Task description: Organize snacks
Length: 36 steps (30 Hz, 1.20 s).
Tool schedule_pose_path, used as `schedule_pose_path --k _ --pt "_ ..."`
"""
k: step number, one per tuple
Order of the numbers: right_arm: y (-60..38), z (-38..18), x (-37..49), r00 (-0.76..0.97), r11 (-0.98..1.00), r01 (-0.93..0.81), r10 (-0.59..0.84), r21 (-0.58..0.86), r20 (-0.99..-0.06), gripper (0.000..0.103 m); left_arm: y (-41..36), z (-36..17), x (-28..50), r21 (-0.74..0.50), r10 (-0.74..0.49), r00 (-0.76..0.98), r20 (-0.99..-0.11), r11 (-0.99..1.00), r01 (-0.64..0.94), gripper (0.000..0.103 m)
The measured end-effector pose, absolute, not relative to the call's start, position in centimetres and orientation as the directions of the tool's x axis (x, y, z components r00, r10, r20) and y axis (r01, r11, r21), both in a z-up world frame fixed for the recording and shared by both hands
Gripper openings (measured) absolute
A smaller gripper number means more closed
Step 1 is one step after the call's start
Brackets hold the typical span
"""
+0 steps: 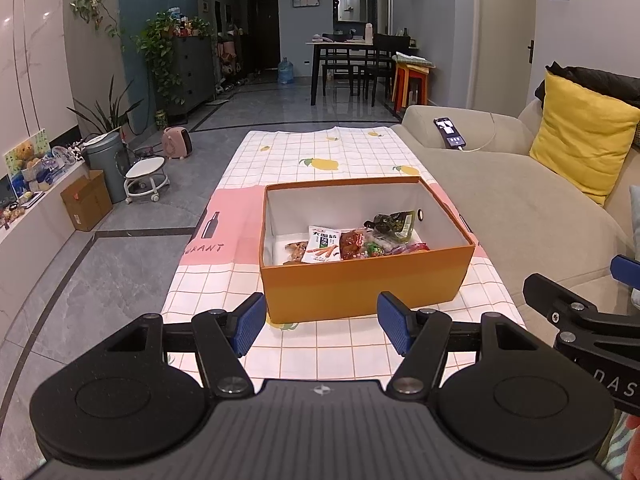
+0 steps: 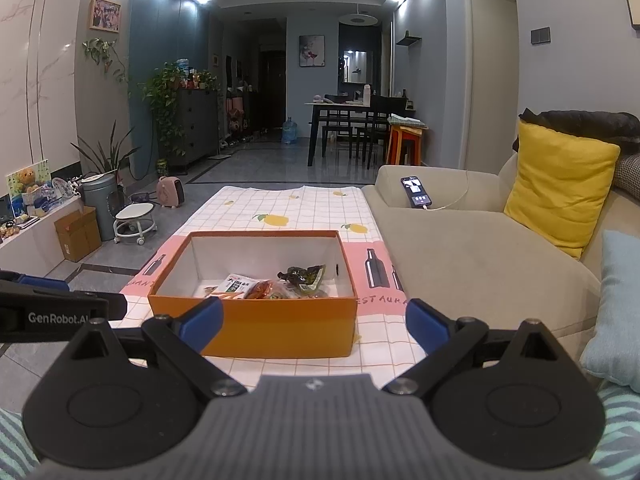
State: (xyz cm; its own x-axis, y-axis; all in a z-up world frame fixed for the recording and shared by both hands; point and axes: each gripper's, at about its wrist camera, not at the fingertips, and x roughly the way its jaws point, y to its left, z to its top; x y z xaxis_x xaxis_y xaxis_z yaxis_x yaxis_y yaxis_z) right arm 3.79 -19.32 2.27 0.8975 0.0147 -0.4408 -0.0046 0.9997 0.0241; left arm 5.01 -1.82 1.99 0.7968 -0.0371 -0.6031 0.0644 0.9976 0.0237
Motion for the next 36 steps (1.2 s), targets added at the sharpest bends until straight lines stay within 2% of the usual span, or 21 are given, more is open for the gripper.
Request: schedule_pose_path --k 36 --pt "-18.95 2.13 3.62 0.891 0.999 -0.021 0.030 0.025 -0.453 0.095 -2.17 2.41 4.82 0.018 -0.041 0.803 -0.595 0.998 0.065 0.075"
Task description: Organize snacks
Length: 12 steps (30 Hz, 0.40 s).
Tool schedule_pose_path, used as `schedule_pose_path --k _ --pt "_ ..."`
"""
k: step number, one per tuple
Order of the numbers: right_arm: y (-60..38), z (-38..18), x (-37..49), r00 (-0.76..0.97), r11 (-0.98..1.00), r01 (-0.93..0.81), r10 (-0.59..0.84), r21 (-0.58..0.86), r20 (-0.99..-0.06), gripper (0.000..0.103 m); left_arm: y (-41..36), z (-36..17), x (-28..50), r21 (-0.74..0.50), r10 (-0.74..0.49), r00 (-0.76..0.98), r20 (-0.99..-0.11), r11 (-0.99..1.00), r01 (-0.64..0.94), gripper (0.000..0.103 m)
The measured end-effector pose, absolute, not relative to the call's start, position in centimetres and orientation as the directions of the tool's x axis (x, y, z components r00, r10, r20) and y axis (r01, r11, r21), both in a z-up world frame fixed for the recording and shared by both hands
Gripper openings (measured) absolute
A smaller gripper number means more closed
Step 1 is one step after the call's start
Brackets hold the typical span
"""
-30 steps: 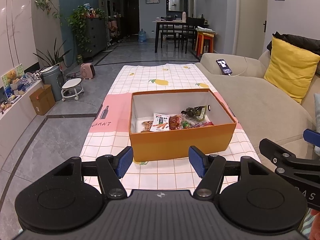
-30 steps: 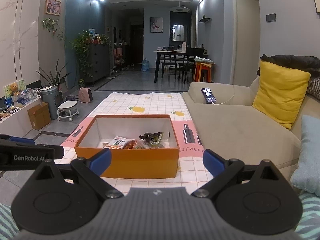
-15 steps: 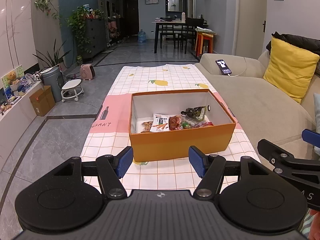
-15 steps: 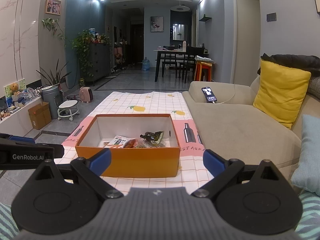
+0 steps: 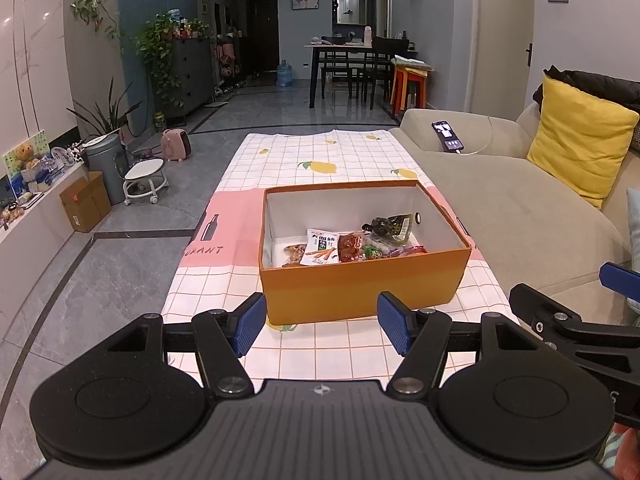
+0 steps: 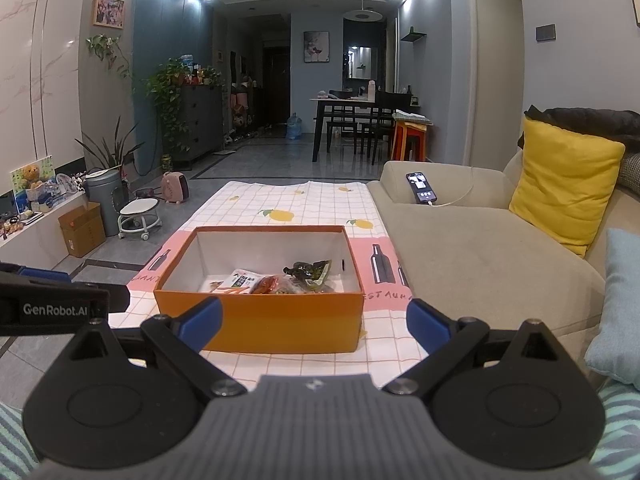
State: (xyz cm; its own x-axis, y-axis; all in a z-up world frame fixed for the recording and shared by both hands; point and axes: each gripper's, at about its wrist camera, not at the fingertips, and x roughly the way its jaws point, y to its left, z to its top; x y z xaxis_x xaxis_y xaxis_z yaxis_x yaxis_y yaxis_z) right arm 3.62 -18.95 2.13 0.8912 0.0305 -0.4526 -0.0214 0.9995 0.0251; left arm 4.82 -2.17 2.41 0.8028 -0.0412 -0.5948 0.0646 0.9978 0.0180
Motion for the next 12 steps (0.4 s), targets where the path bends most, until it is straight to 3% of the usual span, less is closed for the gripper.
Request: schedule_pose_path --k 12 --pt "-18.86 1.94 3.91 0.884 0.999 -0.023 0.033 0.028 -0.467 0.095 -2.20 2.64 4.34 0.028 -0.028 0.809 -0.588 0.998 0.055 0.075"
